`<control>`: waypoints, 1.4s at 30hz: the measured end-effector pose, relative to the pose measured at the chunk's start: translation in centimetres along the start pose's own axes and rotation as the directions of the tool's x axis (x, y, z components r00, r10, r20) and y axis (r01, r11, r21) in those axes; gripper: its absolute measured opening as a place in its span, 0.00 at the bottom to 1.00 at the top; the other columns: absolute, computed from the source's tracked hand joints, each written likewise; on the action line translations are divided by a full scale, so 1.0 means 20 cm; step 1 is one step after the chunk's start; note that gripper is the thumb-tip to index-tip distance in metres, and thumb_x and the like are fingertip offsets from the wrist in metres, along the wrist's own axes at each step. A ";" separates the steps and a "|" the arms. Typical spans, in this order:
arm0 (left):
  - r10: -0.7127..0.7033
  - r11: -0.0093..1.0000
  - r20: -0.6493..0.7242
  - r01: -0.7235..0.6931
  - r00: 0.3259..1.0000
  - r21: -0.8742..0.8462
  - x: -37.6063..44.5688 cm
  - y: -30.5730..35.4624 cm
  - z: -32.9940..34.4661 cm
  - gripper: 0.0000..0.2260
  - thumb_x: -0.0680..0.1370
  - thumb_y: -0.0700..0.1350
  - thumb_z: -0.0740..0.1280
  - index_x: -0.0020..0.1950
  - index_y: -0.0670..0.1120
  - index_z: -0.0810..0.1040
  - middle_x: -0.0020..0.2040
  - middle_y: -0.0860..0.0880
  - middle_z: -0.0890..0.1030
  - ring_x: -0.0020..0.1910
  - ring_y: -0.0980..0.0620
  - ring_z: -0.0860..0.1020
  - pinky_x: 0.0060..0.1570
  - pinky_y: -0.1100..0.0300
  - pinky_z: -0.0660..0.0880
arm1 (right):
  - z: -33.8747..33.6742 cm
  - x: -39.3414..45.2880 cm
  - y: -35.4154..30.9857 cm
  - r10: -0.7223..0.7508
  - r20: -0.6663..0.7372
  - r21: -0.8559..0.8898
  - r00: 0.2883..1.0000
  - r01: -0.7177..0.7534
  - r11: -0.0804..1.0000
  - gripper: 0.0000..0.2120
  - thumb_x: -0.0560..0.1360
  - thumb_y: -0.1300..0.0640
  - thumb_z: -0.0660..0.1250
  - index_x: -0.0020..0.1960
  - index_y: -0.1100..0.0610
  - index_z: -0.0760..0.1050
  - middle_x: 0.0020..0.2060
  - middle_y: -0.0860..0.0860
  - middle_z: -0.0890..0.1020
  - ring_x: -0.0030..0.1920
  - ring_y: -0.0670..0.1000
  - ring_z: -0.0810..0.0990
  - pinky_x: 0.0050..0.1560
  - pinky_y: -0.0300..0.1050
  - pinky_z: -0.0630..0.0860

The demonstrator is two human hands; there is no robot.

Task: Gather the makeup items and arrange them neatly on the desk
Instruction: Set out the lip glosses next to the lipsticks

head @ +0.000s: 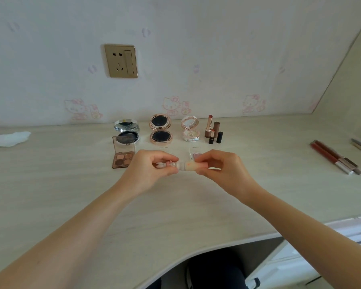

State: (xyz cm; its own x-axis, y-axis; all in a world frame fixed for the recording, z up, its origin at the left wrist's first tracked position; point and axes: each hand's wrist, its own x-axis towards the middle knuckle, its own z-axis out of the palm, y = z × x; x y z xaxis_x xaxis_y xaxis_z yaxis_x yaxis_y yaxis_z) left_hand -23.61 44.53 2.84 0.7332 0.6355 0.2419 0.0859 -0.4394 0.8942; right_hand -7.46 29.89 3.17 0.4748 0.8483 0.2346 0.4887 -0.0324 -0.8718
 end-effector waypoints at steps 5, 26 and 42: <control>-0.071 0.916 -0.099 0.025 0.993 -0.399 0.00 0.02 0.02 0.16 0.70 0.38 0.75 0.57 0.46 0.80 0.47 0.47 0.85 0.51 0.52 0.83 0.54 0.62 0.77 | 0.10 0.00 0.00 0.132 0.040 0.310 0.990 -0.138 0.941 0.07 0.72 0.61 0.73 0.49 0.56 0.80 0.44 0.51 0.86 0.46 0.50 0.85 0.51 0.44 0.81; -0.029 0.986 -0.048 0.020 0.998 -0.163 -0.09 -0.03 0.10 0.05 0.76 0.45 0.69 0.51 0.48 0.81 0.30 0.49 0.76 0.29 0.51 0.78 0.33 0.59 0.76 | 0.14 0.10 -0.15 -0.007 -0.018 0.149 1.000 0.010 0.989 0.09 0.76 0.54 0.67 0.56 0.50 0.78 0.42 0.45 0.82 0.43 0.47 0.82 0.41 0.39 0.80; 0.105 0.933 -0.037 -0.085 0.994 0.349 -0.09 -0.09 0.11 0.20 0.72 0.43 0.73 0.60 0.54 0.71 0.39 0.55 0.79 0.38 0.58 0.78 0.39 0.67 0.70 | -0.01 0.14 -0.09 0.062 0.262 -0.127 0.963 -0.029 0.992 0.04 0.73 0.58 0.71 0.47 0.52 0.83 0.42 0.46 0.85 0.43 0.46 0.83 0.41 0.37 0.80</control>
State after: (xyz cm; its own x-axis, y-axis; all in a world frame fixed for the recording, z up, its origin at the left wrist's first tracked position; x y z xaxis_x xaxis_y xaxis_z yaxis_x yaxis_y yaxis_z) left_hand -23.52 42.76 -0.03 0.7127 0.6092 0.3478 0.2529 -0.6856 0.6827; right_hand -6.85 32.15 5.43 0.2958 0.9534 0.0593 0.5633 -0.1240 -0.8169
